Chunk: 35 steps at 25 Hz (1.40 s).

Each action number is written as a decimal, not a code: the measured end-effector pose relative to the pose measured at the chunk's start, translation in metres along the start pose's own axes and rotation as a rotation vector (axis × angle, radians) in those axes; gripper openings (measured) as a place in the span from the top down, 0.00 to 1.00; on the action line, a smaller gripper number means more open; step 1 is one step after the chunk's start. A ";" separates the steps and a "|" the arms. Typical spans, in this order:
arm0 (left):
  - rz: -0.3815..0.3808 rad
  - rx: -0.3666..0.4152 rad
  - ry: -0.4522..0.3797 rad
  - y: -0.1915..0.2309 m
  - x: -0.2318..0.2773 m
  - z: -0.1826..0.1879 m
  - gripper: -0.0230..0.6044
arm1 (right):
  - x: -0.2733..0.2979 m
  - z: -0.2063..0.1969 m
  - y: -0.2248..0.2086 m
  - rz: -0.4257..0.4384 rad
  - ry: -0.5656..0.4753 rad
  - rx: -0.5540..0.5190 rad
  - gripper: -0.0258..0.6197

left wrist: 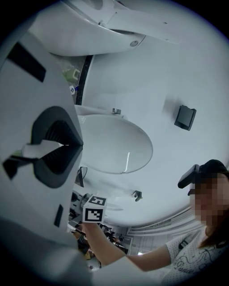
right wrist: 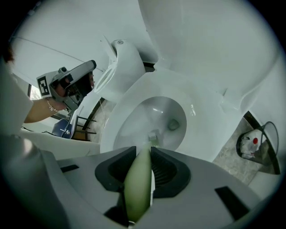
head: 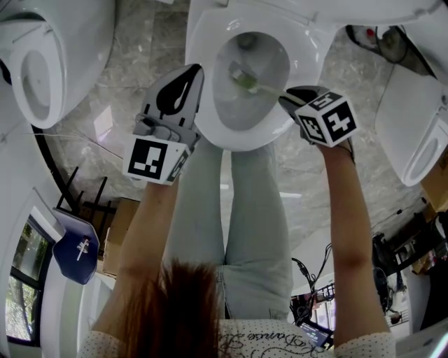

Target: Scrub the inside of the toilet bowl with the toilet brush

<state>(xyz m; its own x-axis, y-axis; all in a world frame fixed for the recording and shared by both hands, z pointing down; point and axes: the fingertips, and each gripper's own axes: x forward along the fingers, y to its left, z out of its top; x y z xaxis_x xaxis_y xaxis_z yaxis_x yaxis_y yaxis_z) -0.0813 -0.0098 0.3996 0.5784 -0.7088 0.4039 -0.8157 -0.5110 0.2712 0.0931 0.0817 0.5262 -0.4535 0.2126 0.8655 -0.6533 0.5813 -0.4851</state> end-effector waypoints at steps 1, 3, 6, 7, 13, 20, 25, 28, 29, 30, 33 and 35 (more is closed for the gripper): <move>0.002 -0.001 0.000 0.000 0.000 0.000 0.96 | 0.000 0.002 -0.002 -0.009 0.002 -0.008 0.78; 0.004 -0.002 0.000 0.001 -0.002 -0.001 0.96 | -0.001 0.005 -0.007 -0.029 0.001 -0.017 0.78; 0.007 -0.003 0.000 0.003 -0.003 -0.002 0.96 | -0.004 0.012 -0.013 -0.060 -0.005 -0.027 0.78; 0.009 -0.003 0.000 0.004 -0.004 -0.002 0.96 | -0.005 0.013 -0.015 -0.068 -0.007 -0.029 0.78; 0.018 -0.004 -0.002 0.008 -0.007 -0.002 0.96 | -0.007 0.015 -0.022 -0.091 -0.006 -0.039 0.78; 0.021 -0.004 -0.003 0.011 -0.008 -0.001 0.96 | -0.008 0.025 -0.032 -0.123 -0.024 -0.038 0.78; 0.022 -0.002 0.001 0.014 -0.009 -0.002 0.96 | -0.007 0.037 -0.038 -0.170 -0.036 -0.068 0.78; 0.024 -0.002 0.000 0.015 -0.009 -0.001 0.96 | -0.009 0.044 -0.044 -0.209 -0.051 -0.091 0.78; 0.025 -0.002 0.000 0.015 -0.009 0.000 0.96 | -0.010 0.046 -0.046 -0.220 -0.056 -0.095 0.78; 0.025 -0.002 0.000 0.016 -0.009 0.000 0.96 | -0.010 0.047 -0.048 -0.227 -0.061 -0.096 0.78; 0.029 -0.003 -0.002 0.019 -0.011 0.000 0.96 | -0.009 0.051 -0.050 -0.234 -0.071 -0.091 0.78; 0.032 -0.004 -0.002 0.021 -0.012 0.000 0.96 | -0.008 0.052 -0.050 -0.234 -0.074 -0.086 0.78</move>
<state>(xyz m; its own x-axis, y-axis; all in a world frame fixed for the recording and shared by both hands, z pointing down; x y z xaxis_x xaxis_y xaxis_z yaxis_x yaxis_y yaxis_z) -0.1051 -0.0121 0.4002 0.5518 -0.7256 0.4111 -0.8339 -0.4861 0.2614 0.0983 0.0097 0.5369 -0.3415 0.0085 0.9399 -0.6930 0.6733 -0.2579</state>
